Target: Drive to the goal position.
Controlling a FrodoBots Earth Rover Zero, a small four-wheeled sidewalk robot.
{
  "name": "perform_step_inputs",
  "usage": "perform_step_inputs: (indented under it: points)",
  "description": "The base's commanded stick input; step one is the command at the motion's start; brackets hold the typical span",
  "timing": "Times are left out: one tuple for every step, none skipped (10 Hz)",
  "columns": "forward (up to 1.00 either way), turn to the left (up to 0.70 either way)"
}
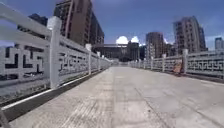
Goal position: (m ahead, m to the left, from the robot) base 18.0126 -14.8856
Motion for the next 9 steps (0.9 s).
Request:
perform_step_inputs:
  points:
    - [0.7,0.0]
    - [0.7,0.0]
    - [0.7,0.0]
    - [0.7,0.0]
    - [0.7,0.0]
    - [0.7,0.0]
    - [0.7,0.0]
    - [0.7,0.0]
    - [0.7,0.0]
